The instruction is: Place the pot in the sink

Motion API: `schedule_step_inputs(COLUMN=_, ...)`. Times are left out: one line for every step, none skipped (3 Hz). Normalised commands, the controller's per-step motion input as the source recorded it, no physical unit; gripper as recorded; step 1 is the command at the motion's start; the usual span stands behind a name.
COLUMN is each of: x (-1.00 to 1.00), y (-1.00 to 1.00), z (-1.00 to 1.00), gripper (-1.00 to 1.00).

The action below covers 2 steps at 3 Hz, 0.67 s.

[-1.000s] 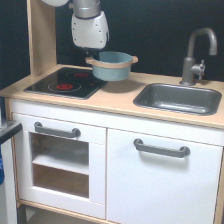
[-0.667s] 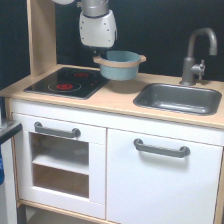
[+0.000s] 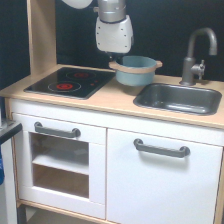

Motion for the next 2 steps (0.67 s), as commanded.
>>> schedule_step_inputs(x=0.99, y=0.32, z=-0.81, gripper=-1.0)
schedule_step_inputs(x=0.96, y=0.15, z=-0.59, gripper=-1.0)
